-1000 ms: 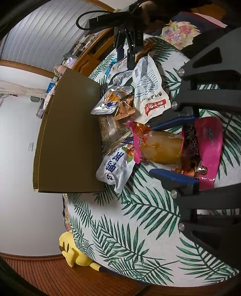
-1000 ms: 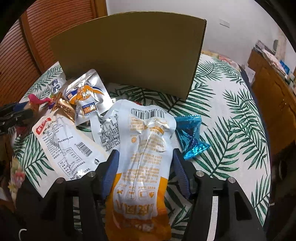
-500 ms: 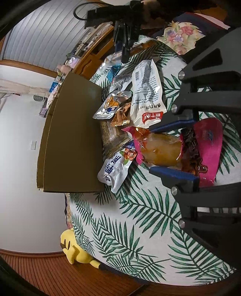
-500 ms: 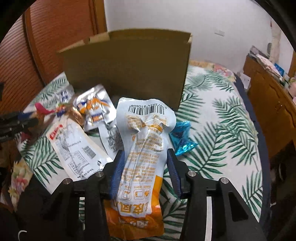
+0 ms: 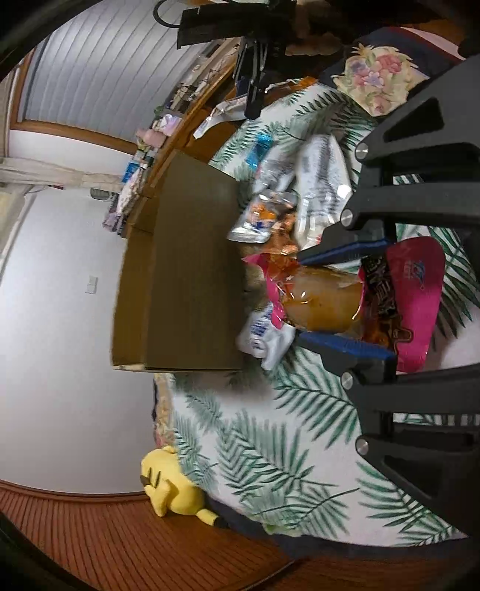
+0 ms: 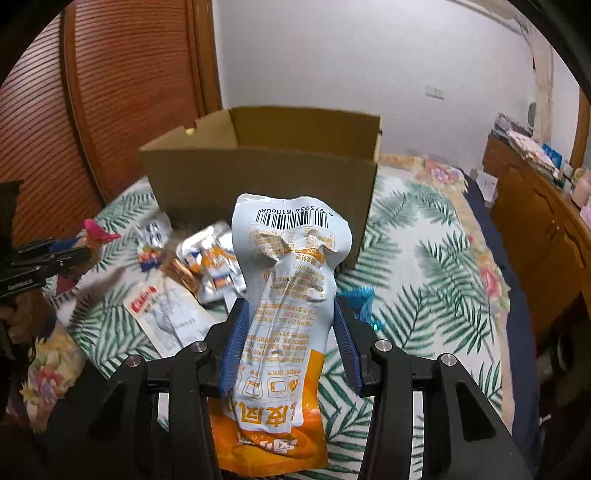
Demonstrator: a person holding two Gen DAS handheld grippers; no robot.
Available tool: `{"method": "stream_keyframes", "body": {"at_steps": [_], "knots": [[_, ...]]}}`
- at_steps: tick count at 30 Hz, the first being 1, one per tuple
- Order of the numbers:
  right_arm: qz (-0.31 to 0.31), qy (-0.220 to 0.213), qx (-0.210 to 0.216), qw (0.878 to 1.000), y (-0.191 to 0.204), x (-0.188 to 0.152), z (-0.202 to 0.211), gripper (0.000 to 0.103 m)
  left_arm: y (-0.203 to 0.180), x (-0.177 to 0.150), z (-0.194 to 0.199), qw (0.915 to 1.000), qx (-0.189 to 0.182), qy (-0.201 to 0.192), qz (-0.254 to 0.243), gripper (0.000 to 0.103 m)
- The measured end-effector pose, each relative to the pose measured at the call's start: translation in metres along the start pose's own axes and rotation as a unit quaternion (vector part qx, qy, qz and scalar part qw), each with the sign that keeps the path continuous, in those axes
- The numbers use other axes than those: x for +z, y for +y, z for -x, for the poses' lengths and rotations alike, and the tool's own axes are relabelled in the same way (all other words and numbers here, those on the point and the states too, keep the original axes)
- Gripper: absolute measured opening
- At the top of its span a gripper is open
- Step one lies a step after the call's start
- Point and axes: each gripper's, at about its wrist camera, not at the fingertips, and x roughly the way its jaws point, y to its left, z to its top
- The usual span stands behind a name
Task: Organize snacks
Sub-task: 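Lift both held packs and carry them over the cardboard box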
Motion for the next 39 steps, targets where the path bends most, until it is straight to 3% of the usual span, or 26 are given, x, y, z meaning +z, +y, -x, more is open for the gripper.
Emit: {"method": "stream_keyframes", "body": {"at_steps": [11,22,30,39], "knots": [[0.023,-0.062,0.016,0.998,0.000,0.068,0.010,0.047,-0.012,0.083,0.001,0.9977,-0.019,-0.061,-0.021,0.035],[0.052,-0.104,0.024,0.993,0.002,0.149,-0.029,0.047,-0.009,0.163,-0.040,0.9945,-0.004,-0.088,-0.057,0.035],[0.062,-0.104,0.004,0.993,-0.006,0.193,-0.074,0.047,0.004,0.203,-0.083,0.9945,0.007,-0.083,-0.062,0.035],[0.058,-0.083,-0.028,0.994,-0.020,0.201,-0.115,0.048,0.008,0.214,-0.125,0.9969,0.018,-0.047,-0.061,0.036]]}}
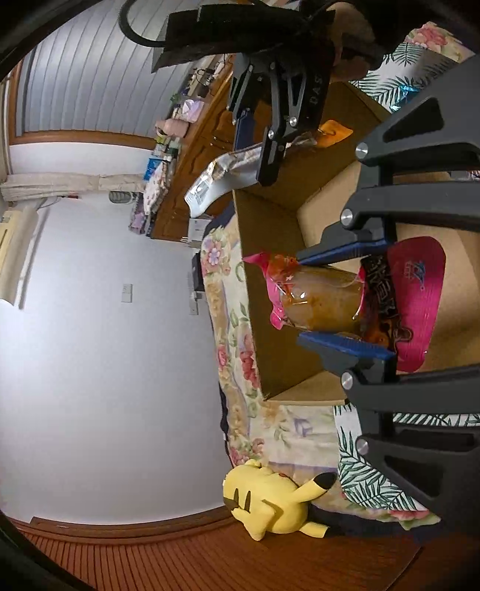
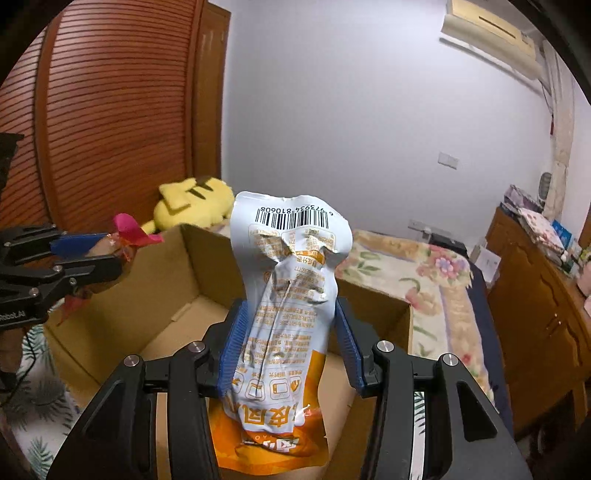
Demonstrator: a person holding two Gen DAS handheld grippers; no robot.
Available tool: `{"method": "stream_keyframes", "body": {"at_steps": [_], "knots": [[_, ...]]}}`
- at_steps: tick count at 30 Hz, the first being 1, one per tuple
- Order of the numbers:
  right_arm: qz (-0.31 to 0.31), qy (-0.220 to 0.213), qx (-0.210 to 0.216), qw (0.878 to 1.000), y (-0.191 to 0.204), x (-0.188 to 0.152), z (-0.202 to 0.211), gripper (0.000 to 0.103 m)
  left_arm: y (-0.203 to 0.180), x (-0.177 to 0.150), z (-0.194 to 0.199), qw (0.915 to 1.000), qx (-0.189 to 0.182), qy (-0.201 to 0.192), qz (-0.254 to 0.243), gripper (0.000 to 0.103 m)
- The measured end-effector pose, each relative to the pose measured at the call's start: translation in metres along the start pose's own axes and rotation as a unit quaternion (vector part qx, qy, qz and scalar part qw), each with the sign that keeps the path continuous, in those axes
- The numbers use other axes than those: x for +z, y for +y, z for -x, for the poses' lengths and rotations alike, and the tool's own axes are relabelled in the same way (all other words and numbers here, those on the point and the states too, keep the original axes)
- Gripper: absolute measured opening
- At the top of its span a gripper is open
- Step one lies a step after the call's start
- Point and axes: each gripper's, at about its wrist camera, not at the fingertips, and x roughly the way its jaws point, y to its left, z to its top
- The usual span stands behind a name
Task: Organize snacks
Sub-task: 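Lift both held packs and carry them over the cardboard box, then open the left tool over the box while the right tool drops its sausage pack in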
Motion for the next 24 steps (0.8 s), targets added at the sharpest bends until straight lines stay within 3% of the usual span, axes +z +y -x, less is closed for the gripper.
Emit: {"method": "stream_keyframes", "body": {"at_steps": [4,17,24], "knots": [[0.006,-0.002,-0.010,1.000,0.001,0.001,0.004,0.048,-0.008,-0.002,-0.011,0.9998,0.000,0.019,-0.008,0.036],[0.041,0.053,-0.026,0.997,0.011,-0.017,-0.008,0.048,-0.030,-0.020,-0.032,0.9966,0.004,0.074,-0.034,0.034],[0.053,0.094,-0.011,0.994,0.010,-0.027,-0.020,0.049,-0.032,-0.021,-0.029,0.9964,0.008,0.074,-0.040,0.033]]}}
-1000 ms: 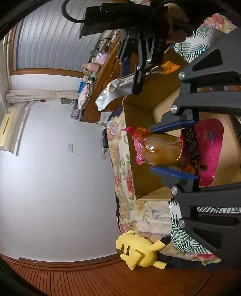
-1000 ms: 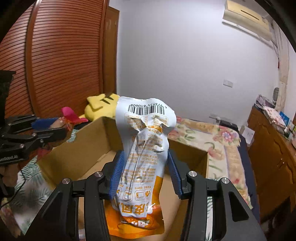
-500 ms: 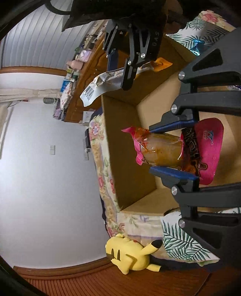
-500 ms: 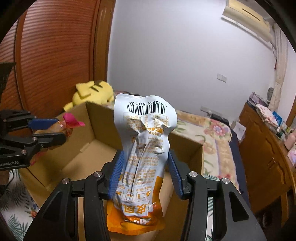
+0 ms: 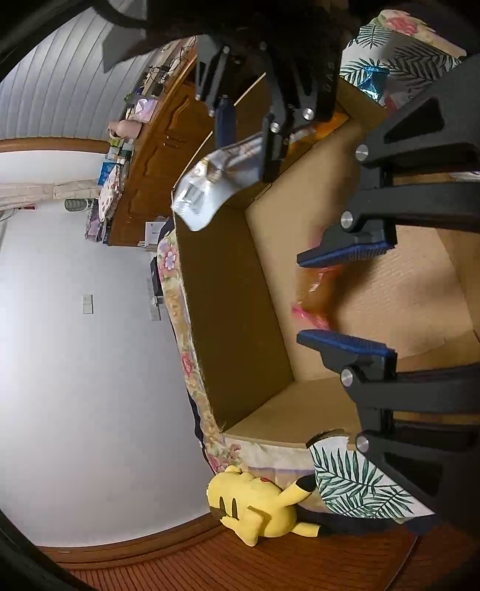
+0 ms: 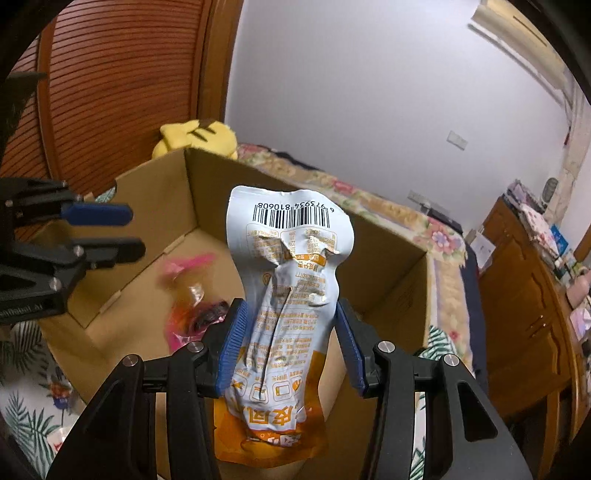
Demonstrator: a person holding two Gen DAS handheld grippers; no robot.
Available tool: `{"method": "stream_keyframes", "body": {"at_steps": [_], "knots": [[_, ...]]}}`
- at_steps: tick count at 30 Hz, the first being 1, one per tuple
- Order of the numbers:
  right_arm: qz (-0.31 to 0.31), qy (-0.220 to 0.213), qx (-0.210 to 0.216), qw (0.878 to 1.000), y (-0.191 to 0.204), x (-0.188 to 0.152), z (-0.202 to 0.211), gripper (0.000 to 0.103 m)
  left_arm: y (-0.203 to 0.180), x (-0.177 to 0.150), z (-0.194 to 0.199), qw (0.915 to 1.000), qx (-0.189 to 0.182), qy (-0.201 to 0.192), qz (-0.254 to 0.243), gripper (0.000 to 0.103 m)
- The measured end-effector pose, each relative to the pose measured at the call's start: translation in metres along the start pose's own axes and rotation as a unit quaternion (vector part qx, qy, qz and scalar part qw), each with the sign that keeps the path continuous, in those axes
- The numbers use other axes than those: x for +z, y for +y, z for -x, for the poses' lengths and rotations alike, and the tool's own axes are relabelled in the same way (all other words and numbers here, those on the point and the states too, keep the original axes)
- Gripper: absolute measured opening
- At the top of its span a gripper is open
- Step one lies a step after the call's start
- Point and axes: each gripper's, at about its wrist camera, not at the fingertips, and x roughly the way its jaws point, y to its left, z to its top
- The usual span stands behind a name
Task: Organize snacks
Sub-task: 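Open the left tool over the box while the right tool drops its sausage pack in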
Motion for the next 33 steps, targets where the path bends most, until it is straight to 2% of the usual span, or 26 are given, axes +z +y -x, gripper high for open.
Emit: {"method": "stream_keyframes", "body": {"at_steps": [6,14,22,24,33], "knots": [[-0.008,0.015,0.011,1.000,-0.002,-0.004,-0.003,0.052,0.005,-0.006,0.003,1.0000,-0.005,0.002,0.008,0.035],[-0.014,0.032,0.011,0.999,0.001,-0.011,-0.007,0.054,0.005,-0.016,0.025,0.9998,-0.003,-0.016,0.014,0.037],[-0.051,0.029,0.001,0.998,-0.003,-0.006,-0.001,0.066,0.006,-0.028,0.064,0.9992,-0.001,-0.034,0.020,0.040],[-0.054,0.023,-0.001,0.998,-0.004,-0.004,0.007,0.066,0.006,-0.030,0.074,0.9991,0.002,-0.039,0.018,0.046],[-0.074,-0.025,-0.006,0.997,-0.003,-0.007,0.078,0.067,-0.008,-0.048,0.119,0.9983,0.007,-0.056,0.012,0.052]]}}
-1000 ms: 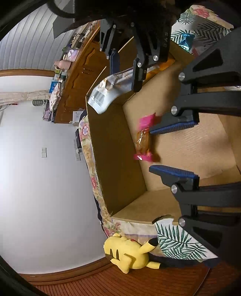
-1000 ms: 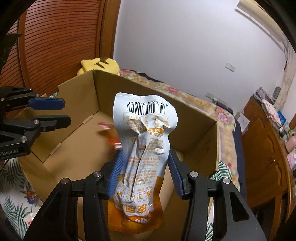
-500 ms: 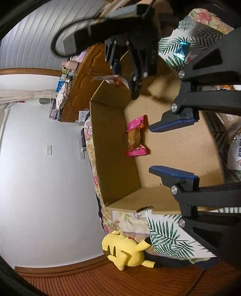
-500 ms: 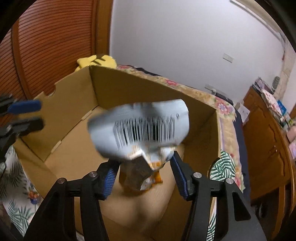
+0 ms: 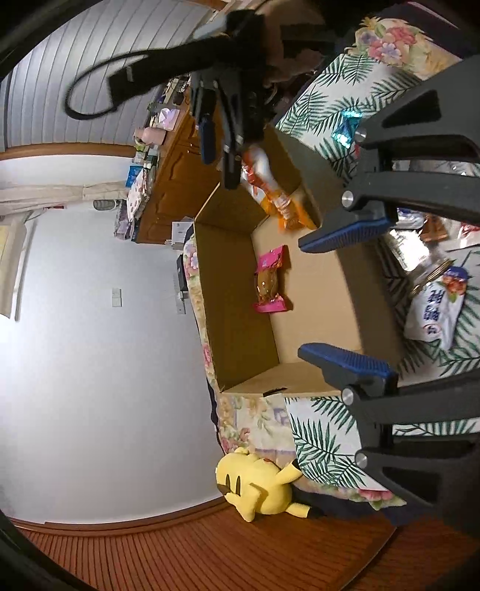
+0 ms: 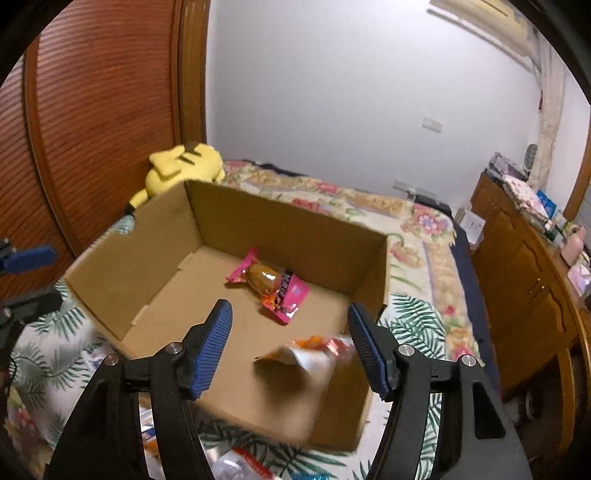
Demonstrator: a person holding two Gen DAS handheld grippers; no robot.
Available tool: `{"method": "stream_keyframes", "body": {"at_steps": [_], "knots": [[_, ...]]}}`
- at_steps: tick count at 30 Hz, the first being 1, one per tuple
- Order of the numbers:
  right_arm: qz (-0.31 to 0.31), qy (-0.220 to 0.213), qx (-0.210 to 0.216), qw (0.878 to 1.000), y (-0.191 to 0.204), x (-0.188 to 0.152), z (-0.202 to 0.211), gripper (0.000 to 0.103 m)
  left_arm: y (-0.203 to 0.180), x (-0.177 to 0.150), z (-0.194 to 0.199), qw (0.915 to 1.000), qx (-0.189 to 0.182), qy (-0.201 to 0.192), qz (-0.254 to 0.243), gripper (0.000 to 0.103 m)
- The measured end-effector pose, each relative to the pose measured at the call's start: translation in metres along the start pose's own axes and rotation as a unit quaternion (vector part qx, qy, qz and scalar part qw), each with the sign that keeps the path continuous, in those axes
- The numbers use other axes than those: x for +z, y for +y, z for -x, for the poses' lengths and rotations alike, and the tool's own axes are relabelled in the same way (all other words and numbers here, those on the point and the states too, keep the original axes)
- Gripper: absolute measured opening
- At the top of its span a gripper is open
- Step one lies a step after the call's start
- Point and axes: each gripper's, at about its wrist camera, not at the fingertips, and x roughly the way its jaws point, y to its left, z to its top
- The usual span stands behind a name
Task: Organize snacks
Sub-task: 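Open the left tool over the box while the right tool drops its sausage pack in, then move the right tool to the blue foil candy and the left tool to a white packet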
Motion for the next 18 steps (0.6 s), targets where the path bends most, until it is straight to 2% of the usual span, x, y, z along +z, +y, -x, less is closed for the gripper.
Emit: {"method": "stream_keyframes", "body": {"at_steps": [8,18], "knots": [[-0.008,-0.024,0.010,1.000,0.005,-0.015,0.051,0.067,-0.021,-0.027,0.026,1.0000,-0.002,0.000,-0.008,0.056],[-0.022,-0.037,0.017,0.999,0.003,-0.074,0.086,0.067,-0.043,-0.071,0.032,0.9996,-0.004,0.027,-0.012,0.056]]}}
